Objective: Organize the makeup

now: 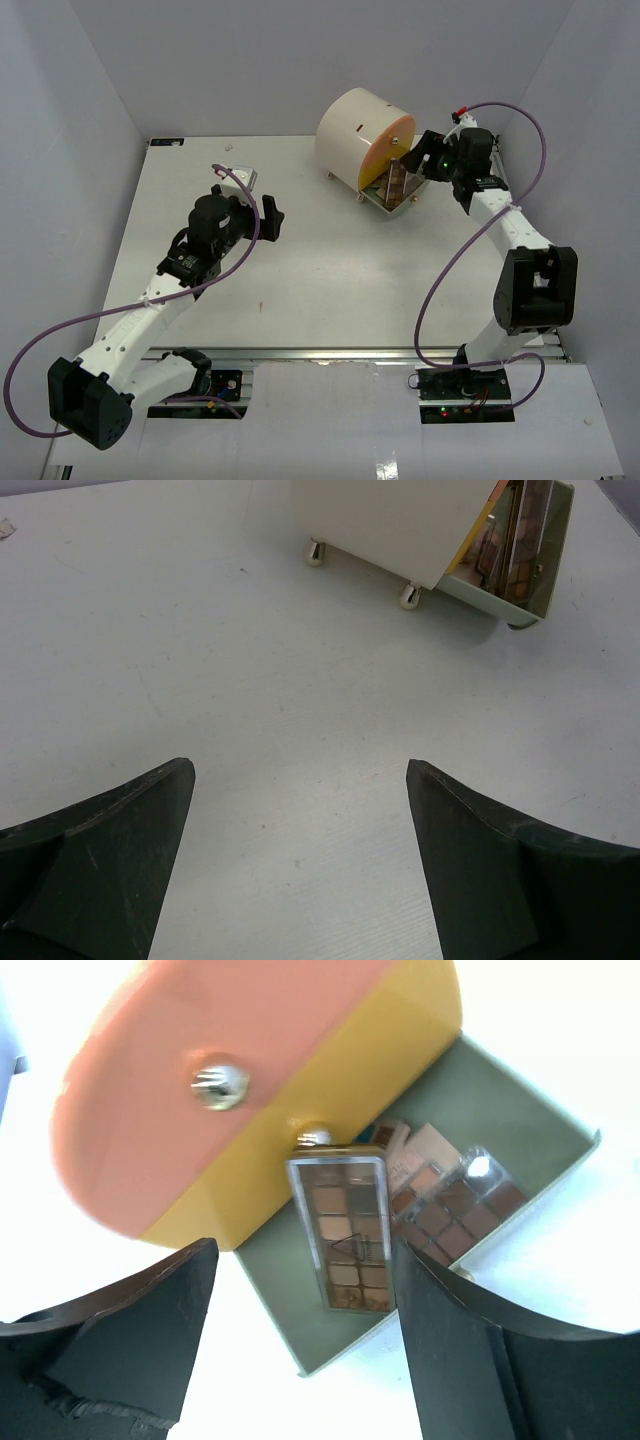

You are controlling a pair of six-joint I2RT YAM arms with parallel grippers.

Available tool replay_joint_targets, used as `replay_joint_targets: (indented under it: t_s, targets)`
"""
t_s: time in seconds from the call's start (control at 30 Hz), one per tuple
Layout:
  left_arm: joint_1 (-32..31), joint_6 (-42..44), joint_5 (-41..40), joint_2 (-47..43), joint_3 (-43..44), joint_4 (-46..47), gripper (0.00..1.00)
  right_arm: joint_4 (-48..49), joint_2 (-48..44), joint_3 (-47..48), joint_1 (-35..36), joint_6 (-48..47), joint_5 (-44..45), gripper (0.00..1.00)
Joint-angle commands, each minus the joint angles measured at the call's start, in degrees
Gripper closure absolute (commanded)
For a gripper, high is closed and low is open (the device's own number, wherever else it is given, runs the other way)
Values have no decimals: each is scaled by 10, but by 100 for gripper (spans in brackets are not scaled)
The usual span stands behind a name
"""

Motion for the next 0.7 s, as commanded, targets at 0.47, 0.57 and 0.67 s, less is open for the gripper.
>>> replay_joint_targets:
  t_s: [0.47,0.57,0.67]
  targets:
    - [4,6,0,2,-1,5,2,-30,66,66,73,-344,-133,54]
    - [4,6,0,2,-1,5,2,-26,83,81,75,-338,-113,58]
    - [4,6,2,3,-1,5,2,-23,102,93,79,-332,-87,58]
